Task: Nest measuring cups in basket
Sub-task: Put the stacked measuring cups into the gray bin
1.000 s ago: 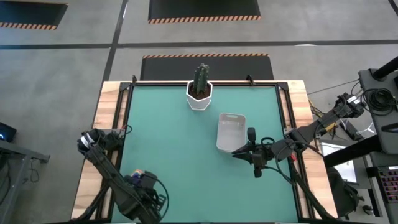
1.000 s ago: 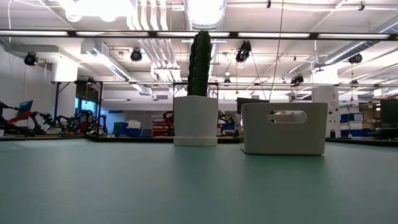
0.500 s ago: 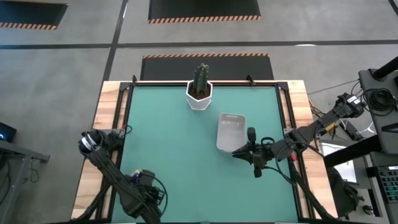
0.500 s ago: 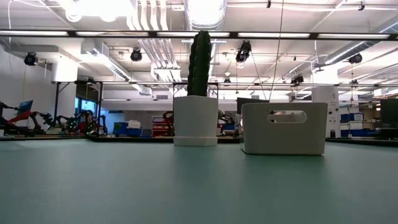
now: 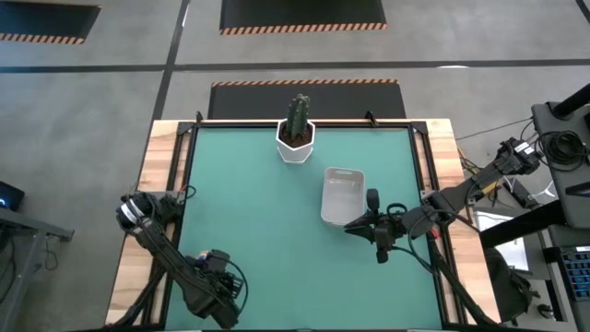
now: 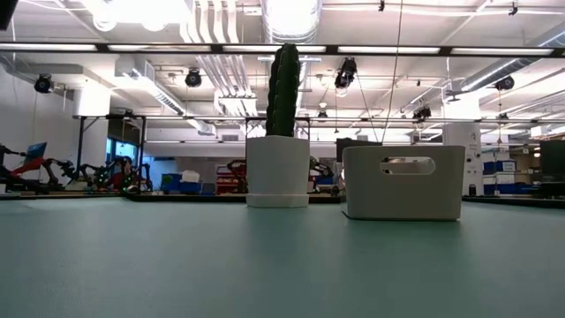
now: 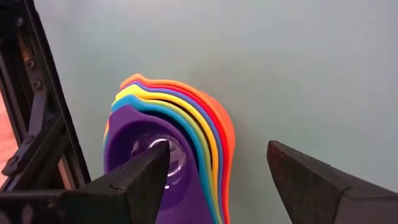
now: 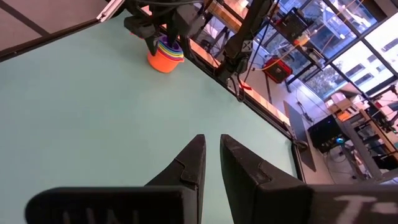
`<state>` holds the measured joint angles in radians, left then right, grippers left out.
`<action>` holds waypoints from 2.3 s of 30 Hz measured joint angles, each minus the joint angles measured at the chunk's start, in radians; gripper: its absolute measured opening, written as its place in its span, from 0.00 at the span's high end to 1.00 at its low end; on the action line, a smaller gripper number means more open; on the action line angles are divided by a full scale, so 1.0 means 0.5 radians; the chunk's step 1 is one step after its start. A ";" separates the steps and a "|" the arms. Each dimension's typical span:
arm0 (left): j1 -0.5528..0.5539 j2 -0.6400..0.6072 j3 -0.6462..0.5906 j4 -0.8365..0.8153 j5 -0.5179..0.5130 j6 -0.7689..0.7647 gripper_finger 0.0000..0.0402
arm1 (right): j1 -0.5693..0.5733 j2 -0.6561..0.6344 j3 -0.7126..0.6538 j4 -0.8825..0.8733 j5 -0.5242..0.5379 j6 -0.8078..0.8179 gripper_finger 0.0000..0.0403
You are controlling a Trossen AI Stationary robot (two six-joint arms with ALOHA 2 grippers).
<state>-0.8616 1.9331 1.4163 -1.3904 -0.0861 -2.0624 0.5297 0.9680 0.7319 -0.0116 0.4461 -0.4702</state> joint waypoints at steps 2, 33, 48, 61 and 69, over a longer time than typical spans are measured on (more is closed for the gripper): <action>-0.001 0.000 -0.034 0.029 0.000 -0.001 0.38 | 0.000 0.000 0.000 -0.001 0.000 0.000 0.91; -0.073 0.011 -0.079 0.136 -0.348 0.204 0.80 | 0.000 0.000 0.000 -0.038 0.001 0.053 0.91; -0.014 0.010 0.014 0.130 -0.764 0.568 0.81 | 0.000 0.000 0.000 -0.035 0.002 0.049 0.91; 0.178 0.004 0.376 0.095 -1.287 1.590 0.81 | 0.000 -0.020 0.001 -0.098 0.111 0.049 0.91; 0.492 0.001 0.615 0.210 -1.599 2.700 0.81 | 0.005 -0.274 0.001 -0.402 0.068 0.281 0.90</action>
<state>-0.6156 1.9335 1.7238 -1.2851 -0.8854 -0.7124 0.5323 0.8308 0.7322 -0.2129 0.4800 -0.3295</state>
